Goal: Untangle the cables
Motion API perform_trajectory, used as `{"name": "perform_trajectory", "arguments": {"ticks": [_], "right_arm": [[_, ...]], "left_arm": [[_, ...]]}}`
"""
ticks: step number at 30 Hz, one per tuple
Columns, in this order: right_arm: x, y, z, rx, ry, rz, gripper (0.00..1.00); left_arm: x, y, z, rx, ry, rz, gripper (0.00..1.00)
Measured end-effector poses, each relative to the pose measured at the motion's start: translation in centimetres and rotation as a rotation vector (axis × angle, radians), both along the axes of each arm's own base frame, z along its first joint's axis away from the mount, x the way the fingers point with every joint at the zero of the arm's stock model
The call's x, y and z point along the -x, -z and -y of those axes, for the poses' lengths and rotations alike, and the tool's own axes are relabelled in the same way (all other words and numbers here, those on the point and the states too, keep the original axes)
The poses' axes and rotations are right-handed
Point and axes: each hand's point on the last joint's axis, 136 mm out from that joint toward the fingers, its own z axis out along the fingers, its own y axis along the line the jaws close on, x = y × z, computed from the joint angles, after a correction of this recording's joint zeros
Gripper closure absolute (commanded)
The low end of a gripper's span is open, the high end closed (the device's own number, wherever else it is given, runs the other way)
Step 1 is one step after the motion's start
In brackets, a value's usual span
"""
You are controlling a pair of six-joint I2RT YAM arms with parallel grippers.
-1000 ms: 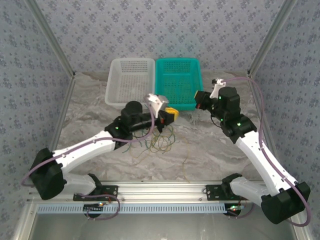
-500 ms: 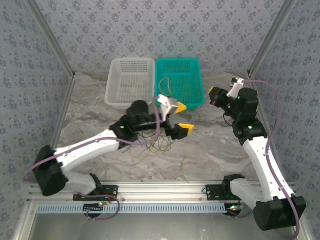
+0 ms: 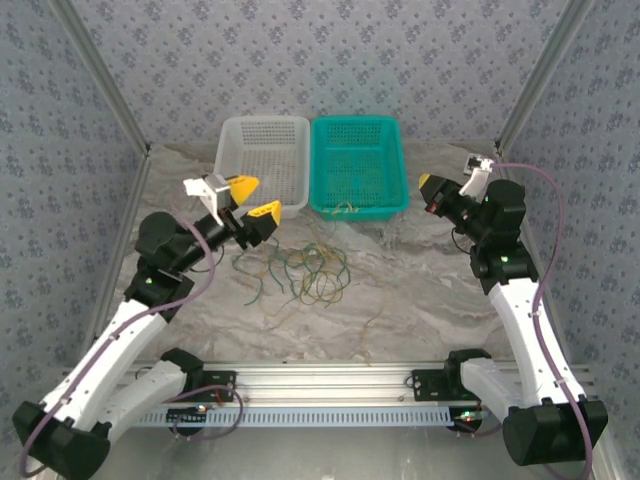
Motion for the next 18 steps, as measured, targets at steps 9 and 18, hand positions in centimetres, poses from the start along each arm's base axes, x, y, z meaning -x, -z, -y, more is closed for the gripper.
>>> {"name": "perform_trajectory", "arguments": {"ticks": [9, 18], "right_arm": [[0.3, -0.7, -1.2, -0.05, -0.046, 0.005, 1.0], [0.4, -0.2, -3.9, -0.071, -0.122, -0.021, 1.0]], "left_arm": [[-1.9, 11.5, 2.6, -0.134, 0.073, -0.209, 0.04], [-5.0, 12.4, 5.0, -0.138, 0.086, -0.193, 0.31]]}}
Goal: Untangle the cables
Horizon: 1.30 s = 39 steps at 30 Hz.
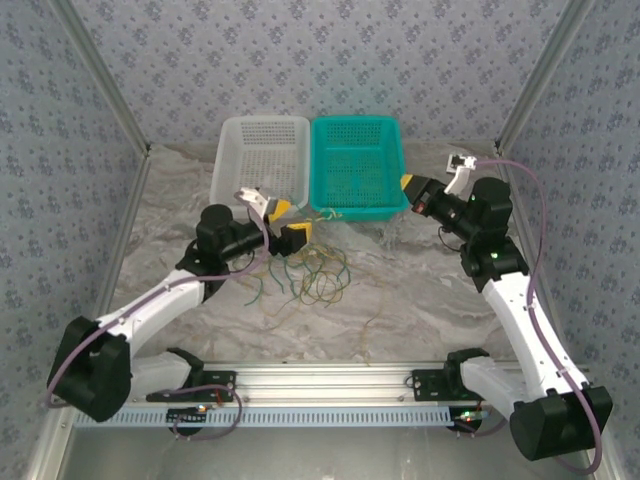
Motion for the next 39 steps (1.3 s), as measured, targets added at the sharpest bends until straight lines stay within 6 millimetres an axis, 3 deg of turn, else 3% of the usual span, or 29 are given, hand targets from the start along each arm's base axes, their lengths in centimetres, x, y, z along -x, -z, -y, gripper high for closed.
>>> {"name": "perform_trajectory", "arguments": {"ticks": [1, 3, 4, 7, 10, 14, 20, 27, 39], "right_arm": [[0.0, 0.0, -0.1, 0.0, -0.003, 0.0, 1.0], [0.1, 0.0, -0.2, 0.0, -0.006, 0.0, 1.0], [0.1, 0.0, -0.2, 0.001, -0.005, -0.001, 1.0], [-0.1, 0.5, 0.4, 0.01, 0.026, -0.019, 1.0], [-0.4, 1.4, 2.2, 0.025, 0.092, -0.06, 1.0], [-0.1, 1.9, 4.3, 0.018, 0.127, -0.098, 1.0], [0.1, 1.5, 8.7, 0.004, 0.246, -0.097, 1.0], [0.4, 1.5, 12.3, 0.003, 0.378, -0.106, 1.0], [1.0, 1.8, 15.6, 0.033, 0.526, -0.157, 1.0]], "left_arm": [[-0.3, 0.1, 0.2, -0.002, 0.001, 0.005, 0.44], [-0.7, 0.2, 0.3, 0.0, -0.007, 0.006, 0.88], [-0.8, 0.3, 0.3, -0.001, -0.014, 0.005, 1.0], [-1.1, 0.0, -0.1, -0.003, -0.045, 0.018, 1.0], [-0.8, -1.3, -1.0, -0.001, -0.077, 0.043, 1.0], [0.7, -4.2, -2.7, 0.014, -0.108, 0.099, 1.0], [0.3, -7.1, -8.6, 0.03, -0.307, 0.146, 1.0], [0.5, -8.7, -12.7, 0.06, -0.469, 0.155, 1.0], [2.6, -13.4, -13.5, 0.19, -0.466, 0.172, 1.0]]}}
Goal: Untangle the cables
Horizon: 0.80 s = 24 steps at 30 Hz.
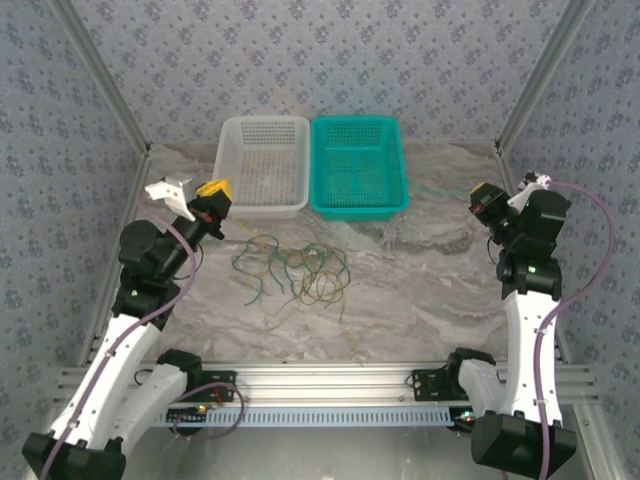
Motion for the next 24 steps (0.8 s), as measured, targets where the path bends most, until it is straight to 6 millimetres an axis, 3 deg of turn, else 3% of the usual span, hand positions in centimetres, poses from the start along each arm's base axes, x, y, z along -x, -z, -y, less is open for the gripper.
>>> {"name": "perform_trajectory", "arguments": {"ticks": [5, 9, 14, 19, 24], "right_arm": [[1.0, -2.6, 3.5, 0.046, 0.135, 0.035, 1.0], [0.4, -3.2, 2.9, 0.038, 0.111, 0.058, 1.0], [-2.0, -1.7, -0.7, 0.047, -0.003, -0.001, 1.0], [-5.5, -0.8, -6.2, 0.12, -0.15, -0.051, 1.0], [-9.2, 0.7, -8.2, 0.185, -0.149, -0.105, 1.0]], "left_arm": [[0.9, -0.3, -1.1, 0.001, -0.037, 0.005, 1.0], [1.4, -0.3, -0.2, 0.012, 0.022, -0.003, 1.0], [1.6, -0.8, 3.3, 0.025, 0.179, -0.032, 1.0], [2.4, -4.6, 8.8, 0.024, 0.374, 0.011, 1.0], [4.0, -9.9, 11.7, 0.048, 0.497, 0.12, 1.0]]}}
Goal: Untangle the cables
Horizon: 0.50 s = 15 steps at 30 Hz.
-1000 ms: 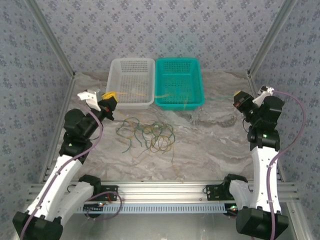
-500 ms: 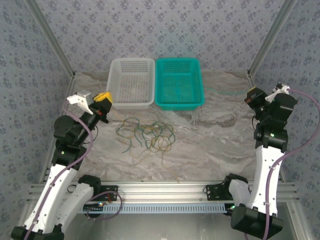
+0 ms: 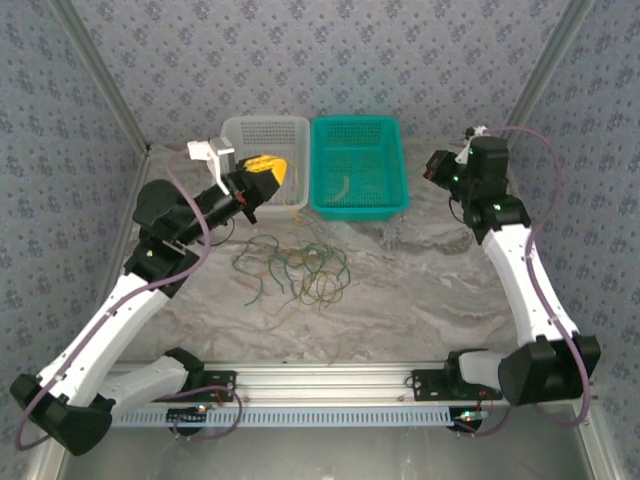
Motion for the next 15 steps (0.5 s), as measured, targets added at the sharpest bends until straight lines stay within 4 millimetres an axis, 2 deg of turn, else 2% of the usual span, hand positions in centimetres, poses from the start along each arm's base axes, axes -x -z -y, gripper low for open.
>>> {"name": "perform_trajectory", "arguments": {"ticks": [3, 6, 13, 15], "right_arm": [[-2.0, 1.4, 0.2, 0.038, 0.052, -0.038, 1.0], [-4.3, 2.3, 0.7, 0.067, 0.105, -0.064, 1.0], [-7.2, 3.6, 2.9, 0.112, 0.277, -0.096, 1.0], [-8.0, 4.3, 3.1, 0.128, 0.311, -0.108, 1.0]], "left_arm": [[1.4, -1.9, 0.4, 0.027, 0.038, 0.062, 1.0], [1.9, -2.8, 0.7, 0.036, 0.058, 0.086, 1.0], [1.5, -6.0, 1.1, 0.024, 0.047, 0.164, 1.0], [1.1, -7.6, 0.8, 0.017, 0.012, 0.207, 1.0]]}}
